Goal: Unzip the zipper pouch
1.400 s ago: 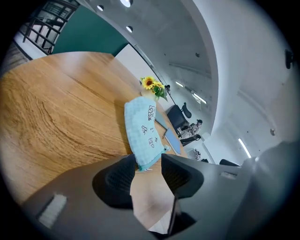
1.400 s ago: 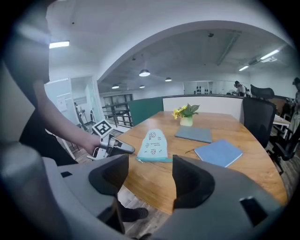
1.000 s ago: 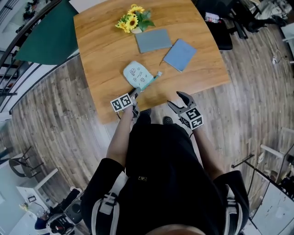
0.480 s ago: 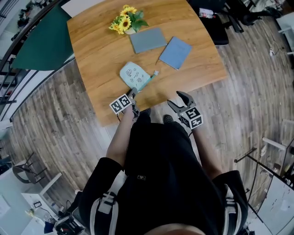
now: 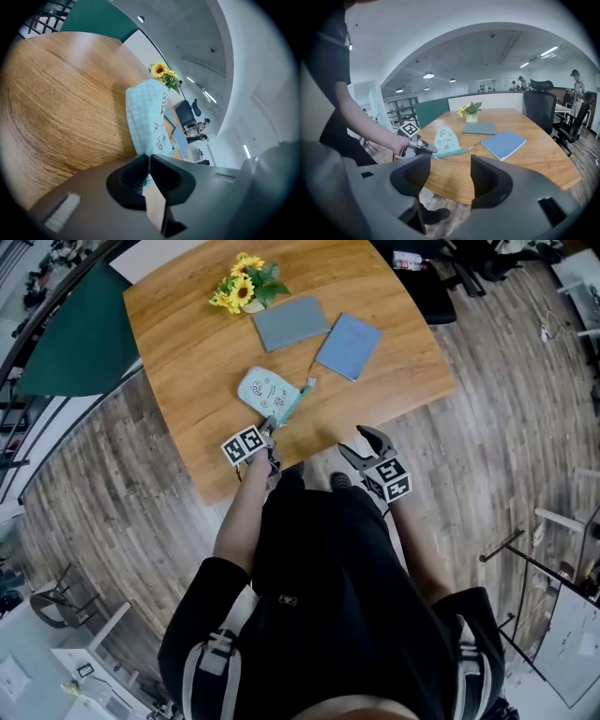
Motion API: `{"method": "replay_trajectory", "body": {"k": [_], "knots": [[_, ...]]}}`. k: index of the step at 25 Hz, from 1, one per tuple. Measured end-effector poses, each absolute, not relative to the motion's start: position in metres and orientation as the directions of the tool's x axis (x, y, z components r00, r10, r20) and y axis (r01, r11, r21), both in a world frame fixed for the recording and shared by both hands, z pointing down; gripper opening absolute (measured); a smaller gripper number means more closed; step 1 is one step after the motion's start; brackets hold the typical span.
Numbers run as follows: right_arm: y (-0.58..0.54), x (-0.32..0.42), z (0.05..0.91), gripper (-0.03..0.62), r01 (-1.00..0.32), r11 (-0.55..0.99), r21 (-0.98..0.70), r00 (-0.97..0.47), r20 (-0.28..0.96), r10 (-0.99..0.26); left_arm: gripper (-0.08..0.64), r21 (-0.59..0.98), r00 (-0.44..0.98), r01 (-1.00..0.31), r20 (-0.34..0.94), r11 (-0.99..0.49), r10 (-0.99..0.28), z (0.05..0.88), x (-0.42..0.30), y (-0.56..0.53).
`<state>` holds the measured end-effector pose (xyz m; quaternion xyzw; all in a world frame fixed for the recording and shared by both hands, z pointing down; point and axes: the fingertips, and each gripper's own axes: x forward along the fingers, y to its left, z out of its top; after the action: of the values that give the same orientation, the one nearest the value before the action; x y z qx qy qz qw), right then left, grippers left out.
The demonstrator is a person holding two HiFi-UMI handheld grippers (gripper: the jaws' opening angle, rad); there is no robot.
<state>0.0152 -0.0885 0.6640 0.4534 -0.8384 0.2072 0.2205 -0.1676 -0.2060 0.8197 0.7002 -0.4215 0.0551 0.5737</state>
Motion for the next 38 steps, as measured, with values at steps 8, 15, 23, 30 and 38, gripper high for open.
{"method": "replay_trajectory", "body": {"k": [8, 15, 23, 30, 38], "knots": [[-0.094, 0.012, 0.662, 0.242, -0.848, 0.504, -0.163, -0.503, 0.547, -0.67, 0.006, 0.821, 0.729, -0.564, 0.446, -0.086, -0.519, 0.792, -0.154, -0.212], [-0.103, 0.0, 0.659, 0.219, -0.838, 0.519, -0.168, -0.521, 0.527, -0.672, 0.006, 0.85, 0.776, -0.499, 0.353, -0.168, -0.523, 0.764, -0.145, -0.226], [-0.116, -0.006, 0.655, 0.186, -0.829, 0.535, -0.159, -0.532, 0.518, -0.67, 0.006, 0.845, 0.811, -0.453, 0.259, -0.284, -0.524, 0.717, -0.141, -0.246], [-0.13, -0.016, 0.652, 0.179, -0.81, 0.564, -0.16, -0.558, 0.507, -0.657, 0.006, 0.843, 0.814, -0.433, 0.214, -0.32, -0.54, 0.688, -0.146, -0.261], [-0.147, -0.021, 0.645, 0.164, -0.79, 0.591, -0.165, -0.585, 0.494, -0.644, 0.006, 0.842, 0.819, -0.41, 0.171, -0.35, -0.548, 0.656, -0.145, -0.261]]}}
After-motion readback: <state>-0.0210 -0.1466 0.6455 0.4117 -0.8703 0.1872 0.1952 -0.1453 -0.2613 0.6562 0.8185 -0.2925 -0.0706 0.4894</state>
